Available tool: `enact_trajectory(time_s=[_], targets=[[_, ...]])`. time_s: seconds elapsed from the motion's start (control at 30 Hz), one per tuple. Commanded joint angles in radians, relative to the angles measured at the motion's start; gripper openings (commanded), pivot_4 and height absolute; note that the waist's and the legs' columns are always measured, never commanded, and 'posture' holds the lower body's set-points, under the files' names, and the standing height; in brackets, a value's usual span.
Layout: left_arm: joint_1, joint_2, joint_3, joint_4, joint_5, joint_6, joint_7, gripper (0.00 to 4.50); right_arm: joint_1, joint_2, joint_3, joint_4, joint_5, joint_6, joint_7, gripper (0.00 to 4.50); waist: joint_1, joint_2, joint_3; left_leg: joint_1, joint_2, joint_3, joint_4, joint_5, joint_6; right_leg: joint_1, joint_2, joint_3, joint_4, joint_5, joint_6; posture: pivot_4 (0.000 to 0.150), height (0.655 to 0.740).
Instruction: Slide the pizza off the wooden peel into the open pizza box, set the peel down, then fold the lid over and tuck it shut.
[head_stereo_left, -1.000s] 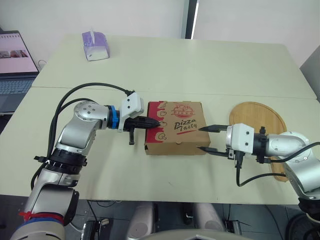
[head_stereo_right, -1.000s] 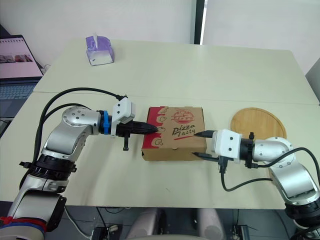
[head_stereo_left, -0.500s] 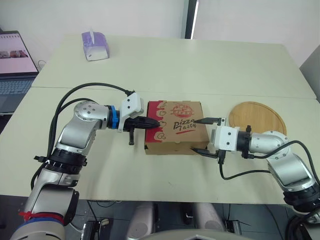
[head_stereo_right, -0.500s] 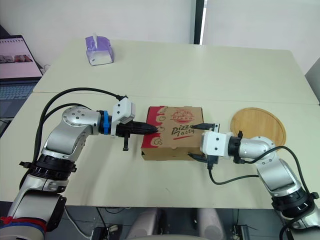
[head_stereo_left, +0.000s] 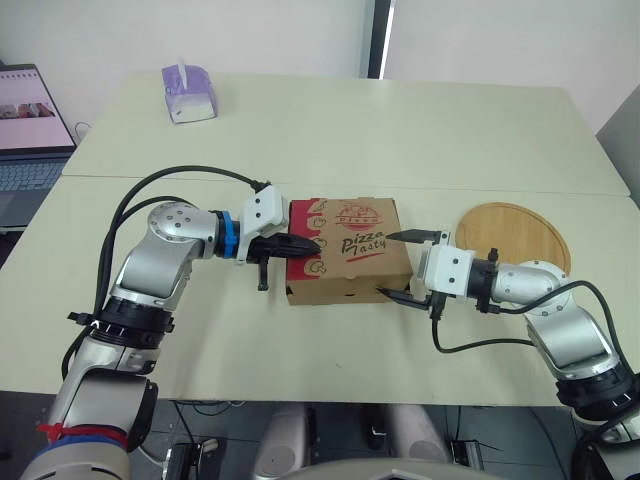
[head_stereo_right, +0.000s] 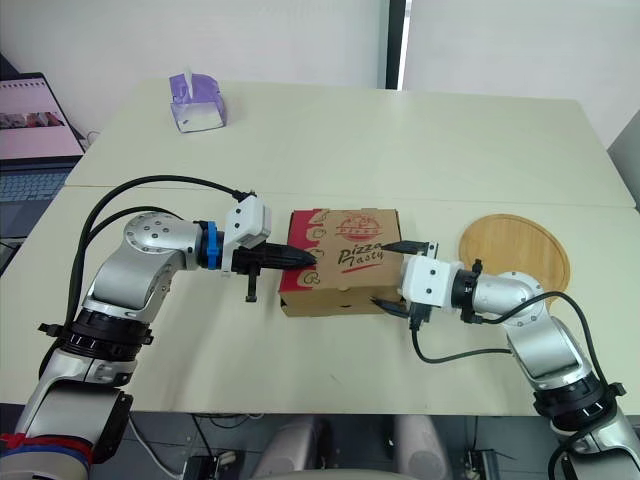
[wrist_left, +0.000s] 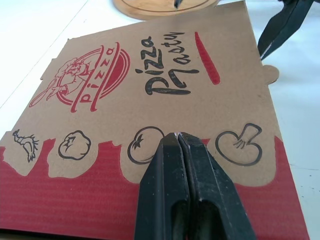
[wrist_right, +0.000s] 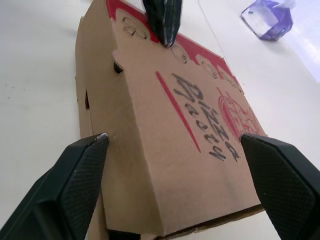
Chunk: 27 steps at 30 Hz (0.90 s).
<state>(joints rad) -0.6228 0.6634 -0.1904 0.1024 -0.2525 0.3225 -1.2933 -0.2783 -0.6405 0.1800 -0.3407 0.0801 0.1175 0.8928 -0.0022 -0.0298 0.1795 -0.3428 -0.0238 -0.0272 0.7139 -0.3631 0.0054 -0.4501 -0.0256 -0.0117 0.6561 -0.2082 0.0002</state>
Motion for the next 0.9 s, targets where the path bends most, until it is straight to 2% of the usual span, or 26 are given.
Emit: enact_trajectory(time_s=[0.03,0.23,0.63,0.9], targets=[[-0.029,-0.005,0.009,-0.016,-0.01,0.007,-0.001,0.0,-0.012,0.0,-0.04,-0.044,0.025,-0.015,-0.015,4.49,0.0,0.0,0.0,0.0,0.0,0.0,0.0,0.0,0.0,0.0,0.0,0.0,0.0,0.0,0.0,0.15,0.74],[-0.03,-0.005,0.003,-0.007,0.001,-0.007,-0.005,0.0,-0.014,-0.016,-0.017,0.004,-0.047,-0.05,-0.035,4.49,0.001,0.0,0.0,0.0,0.0,0.0,0.0,0.0,0.0,0.0,0.0,0.0,0.0,0.0,0.0,0.15,0.74],[-0.052,-0.016,0.032,-0.005,-0.037,0.042,0.009,0.0,0.023,-0.025,-0.024,-0.056,0.042,-0.031,0.028,4.49,0.001,0.0,0.0,0.0,0.0,0.0,0.0,0.0,0.0,0.0,0.0,0.0,0.0,0.0,0.0,0.15,0.74],[-0.052,-0.009,0.024,-0.003,-0.035,0.03,0.002,0.0,-0.008,-0.018,-0.018,-0.006,-0.041,-0.024,-0.033,4.49,0.001,0.0,0.0,0.0,0.0,0.0,0.0,0.0,0.0,0.0,0.0,0.0,0.0,0.0,0.0,0.15,0.74]])
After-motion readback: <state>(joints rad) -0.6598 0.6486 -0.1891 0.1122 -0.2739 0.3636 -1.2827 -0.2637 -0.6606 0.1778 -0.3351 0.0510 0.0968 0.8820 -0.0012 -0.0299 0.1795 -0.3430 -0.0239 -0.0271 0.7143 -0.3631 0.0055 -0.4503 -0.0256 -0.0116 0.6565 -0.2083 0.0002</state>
